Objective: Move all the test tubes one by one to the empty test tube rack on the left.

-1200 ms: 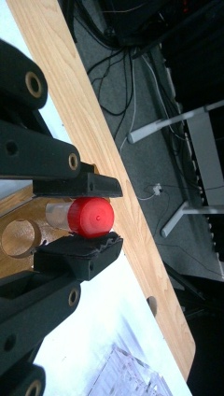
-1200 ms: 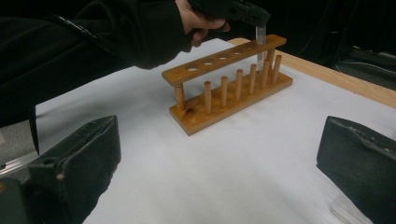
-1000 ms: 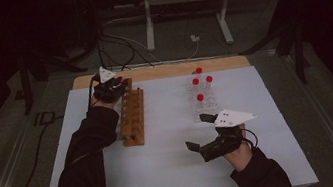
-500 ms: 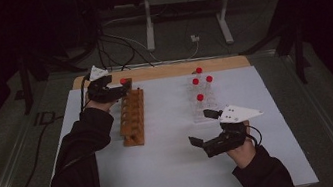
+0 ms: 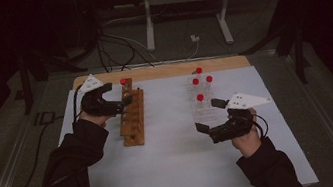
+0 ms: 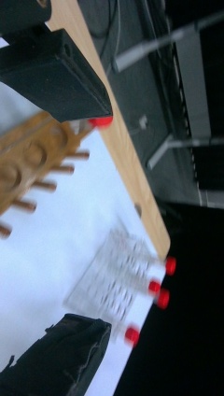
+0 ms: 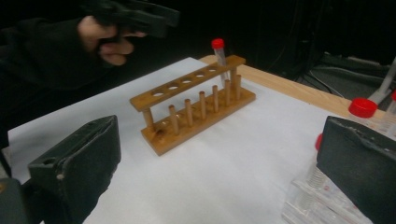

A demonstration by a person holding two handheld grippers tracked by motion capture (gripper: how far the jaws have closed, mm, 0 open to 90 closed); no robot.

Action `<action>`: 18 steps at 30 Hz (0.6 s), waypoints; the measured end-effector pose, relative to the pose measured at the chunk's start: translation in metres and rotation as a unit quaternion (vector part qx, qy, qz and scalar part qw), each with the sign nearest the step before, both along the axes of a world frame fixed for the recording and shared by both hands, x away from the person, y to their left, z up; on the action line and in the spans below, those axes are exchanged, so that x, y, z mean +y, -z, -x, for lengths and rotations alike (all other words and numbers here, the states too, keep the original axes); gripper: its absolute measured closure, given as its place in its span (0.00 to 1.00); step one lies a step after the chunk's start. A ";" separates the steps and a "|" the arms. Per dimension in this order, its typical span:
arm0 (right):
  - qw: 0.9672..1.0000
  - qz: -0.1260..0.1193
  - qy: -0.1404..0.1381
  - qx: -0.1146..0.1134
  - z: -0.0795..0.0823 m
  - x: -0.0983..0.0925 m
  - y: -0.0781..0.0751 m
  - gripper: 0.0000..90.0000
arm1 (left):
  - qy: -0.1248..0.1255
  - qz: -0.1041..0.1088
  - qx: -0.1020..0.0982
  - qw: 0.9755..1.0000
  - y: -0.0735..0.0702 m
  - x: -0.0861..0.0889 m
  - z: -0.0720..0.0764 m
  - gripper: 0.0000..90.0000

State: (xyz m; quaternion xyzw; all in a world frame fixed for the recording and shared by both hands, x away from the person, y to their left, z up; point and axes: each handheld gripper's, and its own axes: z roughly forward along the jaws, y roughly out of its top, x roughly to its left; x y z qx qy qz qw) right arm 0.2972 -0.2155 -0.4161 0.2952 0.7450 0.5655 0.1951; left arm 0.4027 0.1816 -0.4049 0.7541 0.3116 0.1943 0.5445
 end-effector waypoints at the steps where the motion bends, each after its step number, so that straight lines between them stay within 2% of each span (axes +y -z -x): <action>1: 1.000 0.004 0.011 -0.002 -0.002 0.000 0.000 0.00 | 0.007 0.005 -0.002 1.000 0.001 0.001 0.004 0.02; 5: 0.999 0.009 0.034 -0.002 -0.013 -0.002 0.004 0.00 | 0.028 0.005 0.000 1.000 0.006 0.001 0.020 0.02; 7: 0.999 0.020 0.045 -0.004 -0.018 -0.002 0.006 0.00 | 0.037 0.007 -0.002 0.999 0.008 0.002 0.027 0.02; 15: 0.997 0.038 0.072 0.013 -0.041 -0.004 0.017 0.00 | 0.054 0.018 -0.011 0.998 0.017 0.006 0.056 0.02; 18: 0.995 0.044 0.087 0.019 -0.047 -0.004 0.023 0.05 | 0.065 0.013 -0.013 0.998 0.021 0.004 0.067 0.02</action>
